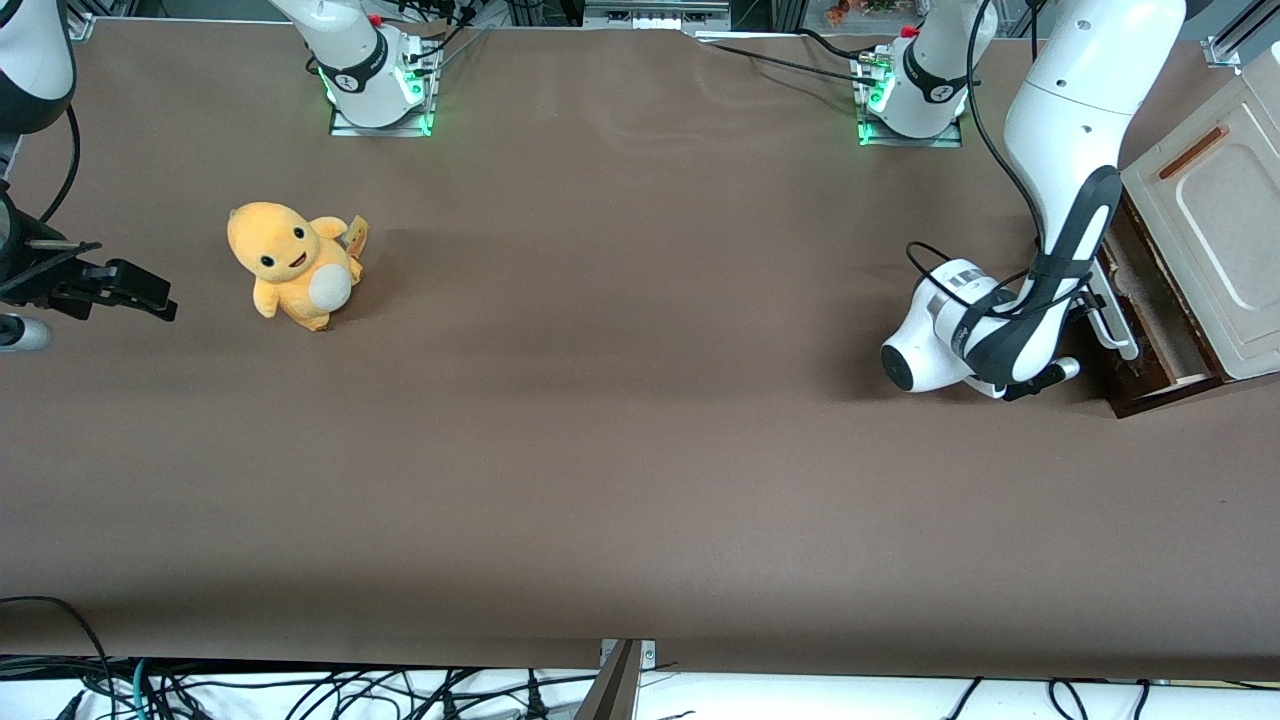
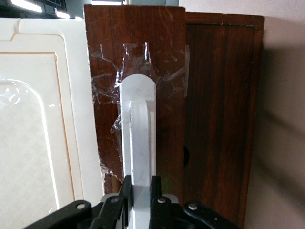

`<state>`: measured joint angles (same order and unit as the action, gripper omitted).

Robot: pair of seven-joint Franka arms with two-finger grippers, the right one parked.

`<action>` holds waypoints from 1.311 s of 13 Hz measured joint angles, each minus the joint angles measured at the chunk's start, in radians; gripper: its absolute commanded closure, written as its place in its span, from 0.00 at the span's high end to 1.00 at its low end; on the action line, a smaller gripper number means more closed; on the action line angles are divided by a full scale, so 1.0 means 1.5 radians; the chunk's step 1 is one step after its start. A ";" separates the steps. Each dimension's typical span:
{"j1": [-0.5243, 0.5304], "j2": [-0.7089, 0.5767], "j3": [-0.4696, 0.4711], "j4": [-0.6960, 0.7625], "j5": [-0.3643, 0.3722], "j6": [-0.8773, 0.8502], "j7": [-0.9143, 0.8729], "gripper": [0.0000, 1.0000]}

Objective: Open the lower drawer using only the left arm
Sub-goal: 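Pull the handle with the left gripper, sliding the drawer outward, then keep pulling the drawer out of the cabinet with the left gripper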

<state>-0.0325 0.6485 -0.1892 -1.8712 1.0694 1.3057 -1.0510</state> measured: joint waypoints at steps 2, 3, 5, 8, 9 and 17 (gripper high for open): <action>0.000 0.001 0.000 0.002 -0.001 -0.002 0.000 0.03; 0.001 0.002 -0.003 0.002 -0.004 -0.005 0.000 0.03; 0.002 0.002 -0.015 0.002 -0.015 -0.017 -0.003 0.03; 0.001 0.002 -0.021 0.002 -0.019 -0.022 -0.005 0.03; 0.002 0.002 -0.021 0.003 -0.019 -0.022 -0.005 0.03; 0.002 0.002 -0.021 0.003 -0.019 -0.022 -0.005 0.03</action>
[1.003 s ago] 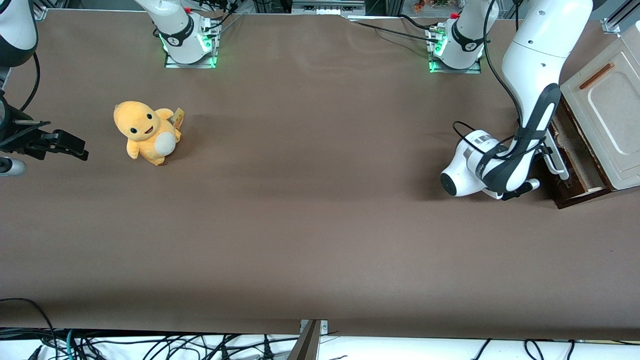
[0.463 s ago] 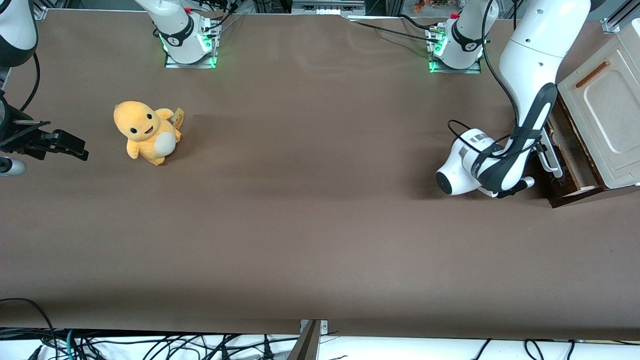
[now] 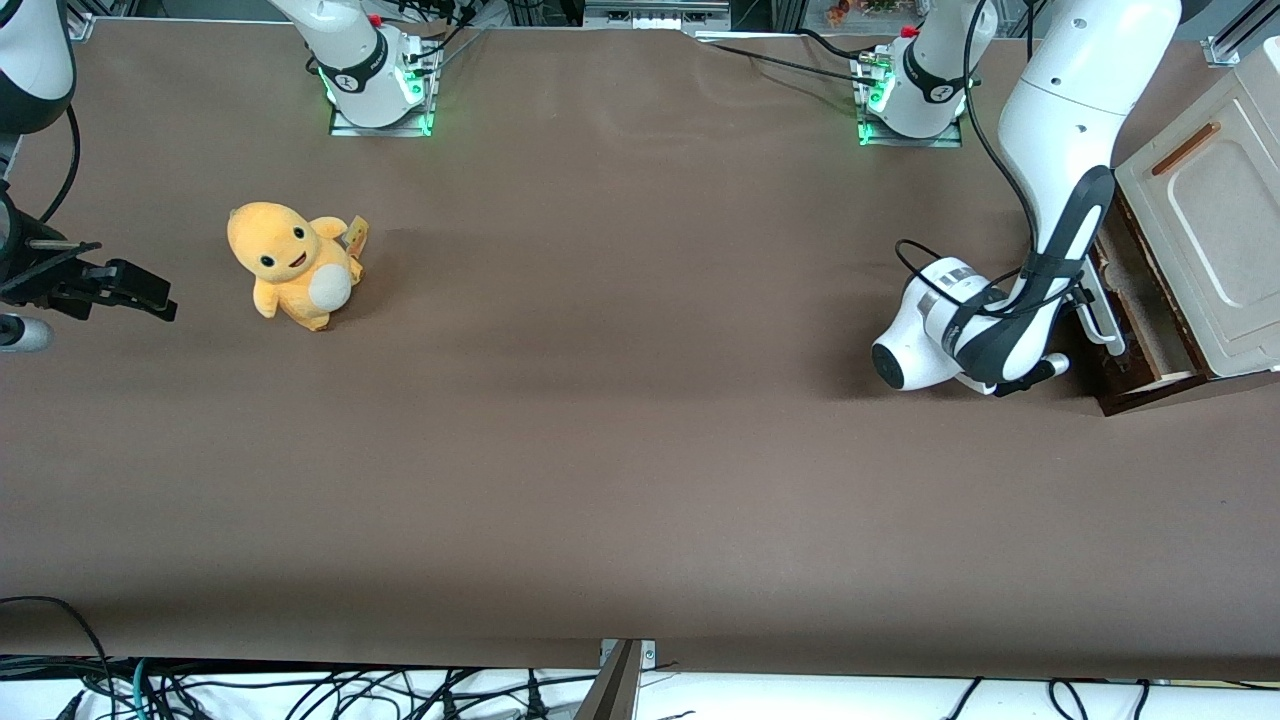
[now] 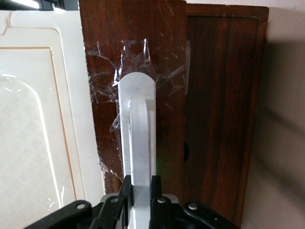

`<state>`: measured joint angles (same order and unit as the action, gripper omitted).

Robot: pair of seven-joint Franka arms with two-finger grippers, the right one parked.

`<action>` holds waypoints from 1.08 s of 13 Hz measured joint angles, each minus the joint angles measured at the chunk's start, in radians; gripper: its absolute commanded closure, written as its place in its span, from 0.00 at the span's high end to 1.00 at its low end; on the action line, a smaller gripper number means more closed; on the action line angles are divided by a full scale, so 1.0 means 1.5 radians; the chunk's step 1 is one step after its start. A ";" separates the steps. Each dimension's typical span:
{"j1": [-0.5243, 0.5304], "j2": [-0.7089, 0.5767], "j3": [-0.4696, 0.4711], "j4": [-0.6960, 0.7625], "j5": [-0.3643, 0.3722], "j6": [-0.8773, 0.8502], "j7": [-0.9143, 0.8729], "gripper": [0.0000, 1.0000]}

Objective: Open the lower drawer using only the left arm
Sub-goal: 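Keep pulling the drawer out of the cabinet with the left gripper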

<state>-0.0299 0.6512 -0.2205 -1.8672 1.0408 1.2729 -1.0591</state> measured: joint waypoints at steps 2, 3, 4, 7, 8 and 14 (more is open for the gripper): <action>0.002 0.000 -0.001 0.001 0.000 0.000 0.000 0.03; 0.002 0.000 -0.002 0.001 0.000 -0.001 0.000 0.03; 0.003 0.000 -0.003 0.001 0.000 -0.001 0.000 0.03; 0.004 0.000 -0.004 0.002 0.000 -0.001 0.000 0.03; 0.005 0.000 -0.004 0.002 -0.001 -0.001 0.000 0.03; 0.006 0.000 -0.005 0.003 -0.002 -0.001 0.000 0.06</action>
<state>-0.0215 0.6512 -0.2278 -1.8626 1.0376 1.2707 -1.0590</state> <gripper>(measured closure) 0.815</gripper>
